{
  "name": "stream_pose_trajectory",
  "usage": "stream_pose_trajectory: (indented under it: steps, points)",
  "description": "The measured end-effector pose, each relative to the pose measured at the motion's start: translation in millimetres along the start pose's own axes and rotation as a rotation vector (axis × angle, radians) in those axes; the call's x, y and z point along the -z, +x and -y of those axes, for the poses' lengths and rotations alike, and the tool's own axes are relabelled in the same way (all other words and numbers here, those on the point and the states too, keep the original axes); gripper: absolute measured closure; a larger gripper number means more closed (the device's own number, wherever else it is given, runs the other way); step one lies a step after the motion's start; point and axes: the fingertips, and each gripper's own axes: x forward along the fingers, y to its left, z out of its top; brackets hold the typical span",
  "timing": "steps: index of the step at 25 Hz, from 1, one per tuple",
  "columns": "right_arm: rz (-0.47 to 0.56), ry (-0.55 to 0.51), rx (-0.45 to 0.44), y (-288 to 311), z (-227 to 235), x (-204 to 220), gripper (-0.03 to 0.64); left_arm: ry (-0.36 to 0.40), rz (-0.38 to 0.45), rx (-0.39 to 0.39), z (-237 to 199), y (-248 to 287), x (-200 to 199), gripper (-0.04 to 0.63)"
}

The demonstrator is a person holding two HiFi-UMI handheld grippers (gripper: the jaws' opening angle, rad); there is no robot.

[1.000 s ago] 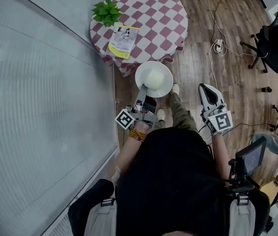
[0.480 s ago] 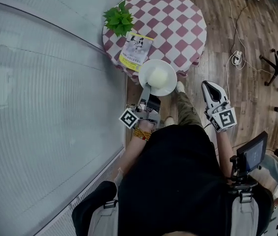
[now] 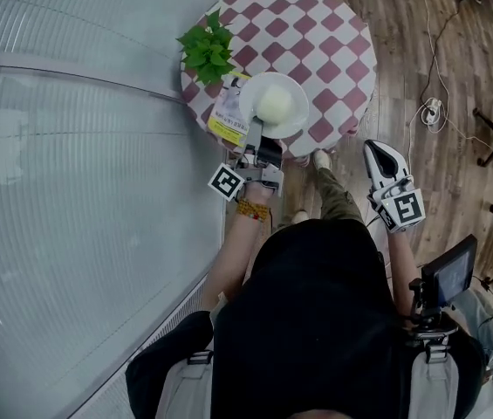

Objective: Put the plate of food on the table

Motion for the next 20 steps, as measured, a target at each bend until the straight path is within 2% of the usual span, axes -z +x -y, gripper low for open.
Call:
stream_pose_trajectory:
  steps: [7, 10, 16, 20]
  points:
    - [-0.033, 0.031, -0.005, -0.7, 44.5, 6.6, 0.604, 0.031, 0.098, -0.030, -34.5, 90.2, -30.5, 0.577]
    - [-0.066, 0.047, -0.006, 16.7, 64.9, 17.9, 0.604, 0.031, 0.132, -0.059, -75.1, 135.5, -50.9, 0.577]
    - [-0.129, 0.078, -0.012, 34.6, 93.0, 35.4, 0.604, -0.001, 0.225, -0.195, -168.5, 194.6, -84.9, 0.577]
    - [-0.166, 0.092, 0.003, 27.5, 106.9, 46.8, 0.604, -0.016, 0.243, -0.288, -223.2, 214.4, -95.1, 0.577]
